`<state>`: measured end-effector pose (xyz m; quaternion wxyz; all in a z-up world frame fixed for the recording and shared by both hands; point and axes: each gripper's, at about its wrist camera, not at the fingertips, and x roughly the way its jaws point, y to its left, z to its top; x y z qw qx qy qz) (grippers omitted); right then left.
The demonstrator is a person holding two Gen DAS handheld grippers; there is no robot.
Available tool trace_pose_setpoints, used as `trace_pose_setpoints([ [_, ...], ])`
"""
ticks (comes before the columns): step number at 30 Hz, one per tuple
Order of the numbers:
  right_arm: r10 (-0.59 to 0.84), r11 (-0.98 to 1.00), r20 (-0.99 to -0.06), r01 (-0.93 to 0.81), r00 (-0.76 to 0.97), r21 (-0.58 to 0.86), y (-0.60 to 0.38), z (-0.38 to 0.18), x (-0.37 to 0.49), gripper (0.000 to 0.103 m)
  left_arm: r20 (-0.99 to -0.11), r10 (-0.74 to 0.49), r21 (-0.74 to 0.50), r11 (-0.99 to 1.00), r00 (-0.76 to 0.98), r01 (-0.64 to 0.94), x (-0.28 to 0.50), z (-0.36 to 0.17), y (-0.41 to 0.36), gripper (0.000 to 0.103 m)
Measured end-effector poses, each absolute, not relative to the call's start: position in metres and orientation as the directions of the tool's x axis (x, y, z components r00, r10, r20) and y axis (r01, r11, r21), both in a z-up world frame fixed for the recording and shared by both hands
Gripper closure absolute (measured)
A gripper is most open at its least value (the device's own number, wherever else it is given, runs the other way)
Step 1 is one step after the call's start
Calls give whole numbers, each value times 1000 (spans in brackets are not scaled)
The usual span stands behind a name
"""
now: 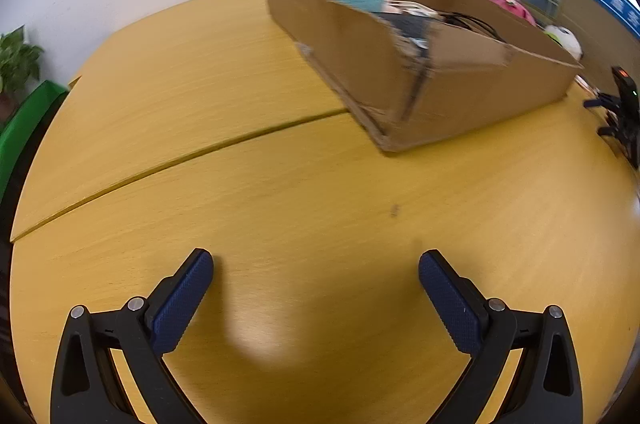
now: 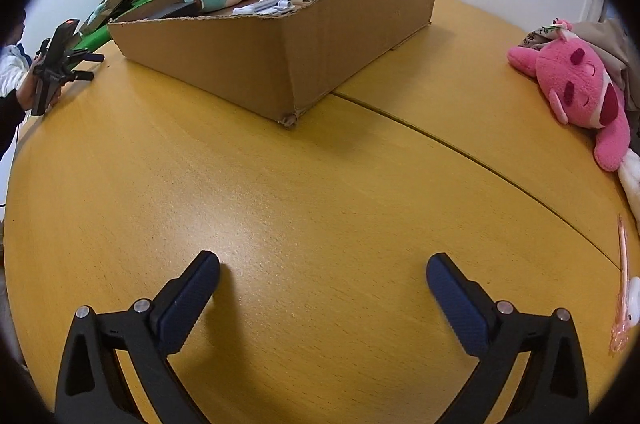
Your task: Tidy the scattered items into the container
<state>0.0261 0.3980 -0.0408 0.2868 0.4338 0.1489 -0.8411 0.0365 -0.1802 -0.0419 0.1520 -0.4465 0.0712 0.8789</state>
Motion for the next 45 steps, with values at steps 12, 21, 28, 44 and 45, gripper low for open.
trace_pose_setpoints([
  [12, -372, -772, -808, 635, -457, -3, 395, -40, 23, 0, -809, 229, -12, -927, -542, -374, 30, -42, -197, 0],
  [21, -371, -773, -808, 635, -457, -5, 393, -40, 23, 0, -808, 251, -13, -912, -534, -410, 32, -43, -202, 0],
  [28, -371, -772, -808, 635, -457, -5, 394, -40, 23, 0, -808, 251, -13, -912, -534, -409, 32, -43, -202, 0],
  [44, -372, -771, -808, 636, -456, -4, 394, -40, 23, 0, -807, 250, -12, -913, -534, -409, 32, -43, -202, 0],
  [45, -372, -771, -808, 636, -456, -4, 394, -40, 23, 0, -807, 250, -12, -913, -534, -409, 32, -43, -202, 0],
])
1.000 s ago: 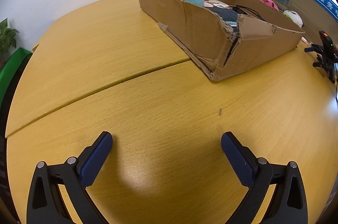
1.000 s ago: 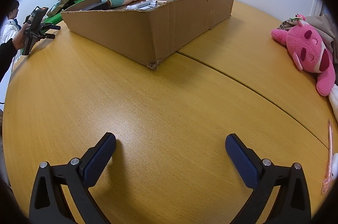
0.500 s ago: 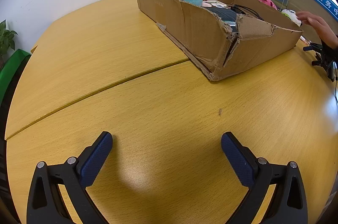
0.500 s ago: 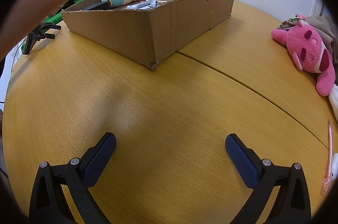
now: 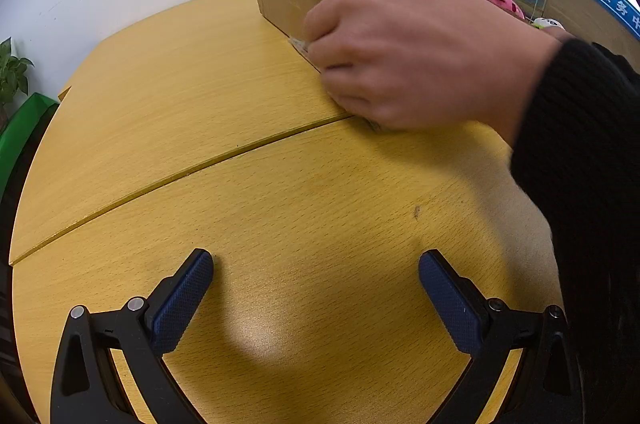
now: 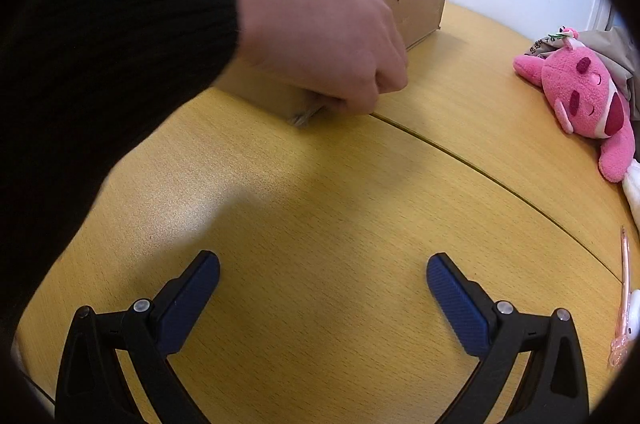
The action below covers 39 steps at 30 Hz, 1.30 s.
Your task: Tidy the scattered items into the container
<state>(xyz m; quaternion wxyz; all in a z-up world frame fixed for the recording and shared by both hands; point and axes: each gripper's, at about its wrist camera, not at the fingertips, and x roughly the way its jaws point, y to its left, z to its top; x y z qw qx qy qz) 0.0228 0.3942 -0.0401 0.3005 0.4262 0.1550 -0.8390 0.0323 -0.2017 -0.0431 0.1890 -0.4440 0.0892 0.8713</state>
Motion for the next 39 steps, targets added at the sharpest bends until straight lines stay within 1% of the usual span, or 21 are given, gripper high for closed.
trace_pose_setpoints([
  [39, -373, -770, -809, 638, -455, -4, 395, -41, 19, 0, -807, 249, -12, -913, -535, -407, 27, -42, -201, 0],
])
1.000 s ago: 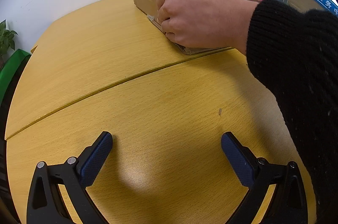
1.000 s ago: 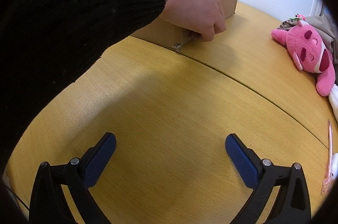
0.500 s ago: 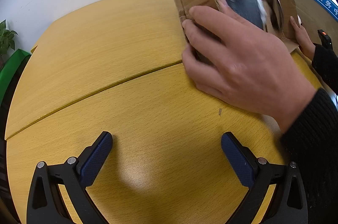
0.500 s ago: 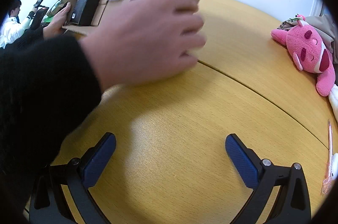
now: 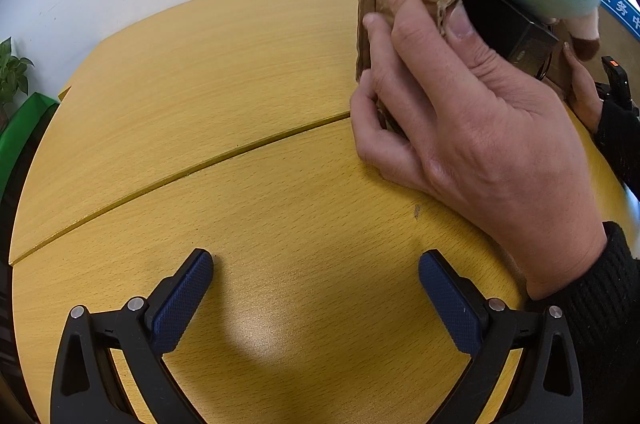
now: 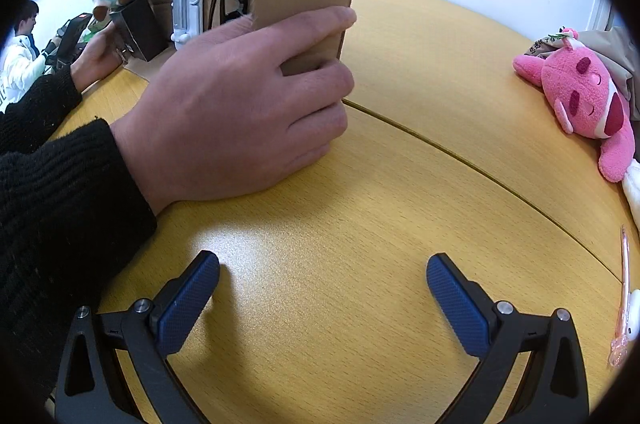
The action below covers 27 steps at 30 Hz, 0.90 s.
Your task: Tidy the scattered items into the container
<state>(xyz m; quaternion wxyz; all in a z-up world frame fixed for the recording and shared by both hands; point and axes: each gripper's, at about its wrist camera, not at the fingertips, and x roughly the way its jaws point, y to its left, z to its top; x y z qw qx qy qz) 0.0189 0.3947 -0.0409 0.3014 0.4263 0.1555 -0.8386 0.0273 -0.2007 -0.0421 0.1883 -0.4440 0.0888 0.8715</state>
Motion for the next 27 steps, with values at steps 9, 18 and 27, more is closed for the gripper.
trace_pose_setpoints([
  [9, -373, -770, -809, 639, -455, -4, 395, -41, 19, 0, -807, 249, -12, -913, -535, -407, 27, -42, -201, 0],
  [18, -373, -770, -809, 638, -455, -4, 395, -41, 16, 0, -807, 249, -12, -913, -535, -407, 23, -42, -201, 0],
  [27, -373, -769, -808, 639, -455, -4, 395, -41, 17, 0, -807, 249, -12, -914, -535, -407, 21, -42, -201, 0],
])
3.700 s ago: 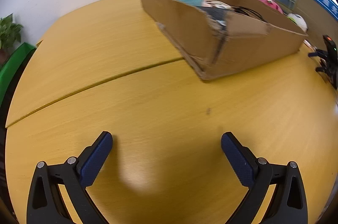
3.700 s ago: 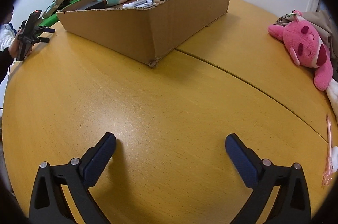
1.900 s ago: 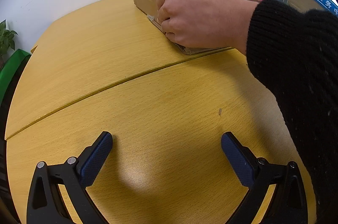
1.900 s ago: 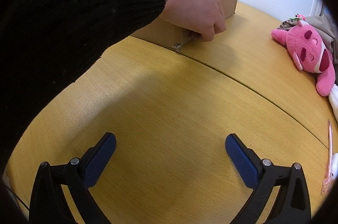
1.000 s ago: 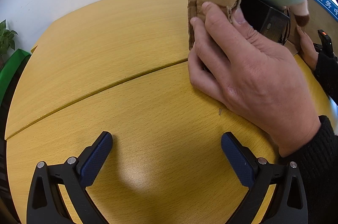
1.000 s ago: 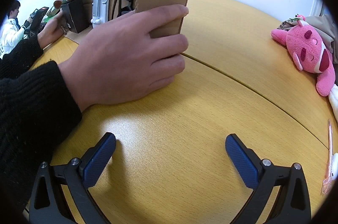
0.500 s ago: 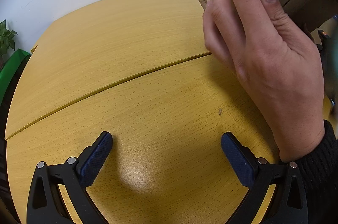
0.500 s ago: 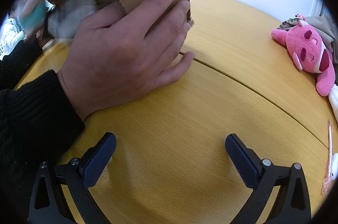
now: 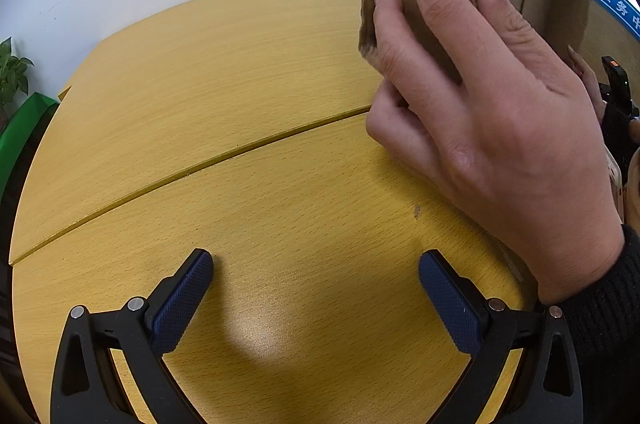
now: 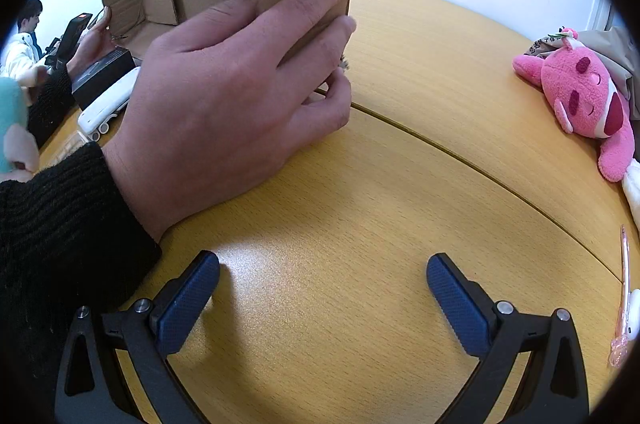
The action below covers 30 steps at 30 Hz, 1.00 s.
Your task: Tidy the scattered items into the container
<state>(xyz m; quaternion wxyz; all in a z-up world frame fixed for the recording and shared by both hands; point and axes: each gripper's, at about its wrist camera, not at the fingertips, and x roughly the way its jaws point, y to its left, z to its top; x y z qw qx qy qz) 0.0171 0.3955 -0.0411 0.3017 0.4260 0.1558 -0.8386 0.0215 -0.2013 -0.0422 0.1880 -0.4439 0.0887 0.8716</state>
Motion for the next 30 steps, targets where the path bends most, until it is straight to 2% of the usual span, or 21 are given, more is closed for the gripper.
trace_pose_setpoints([
  [30, -375, -767, -808, 641, -454, -4, 398, -41, 18, 0, -807, 248, -12, -914, -536, -405, 18, -43, -201, 0],
])
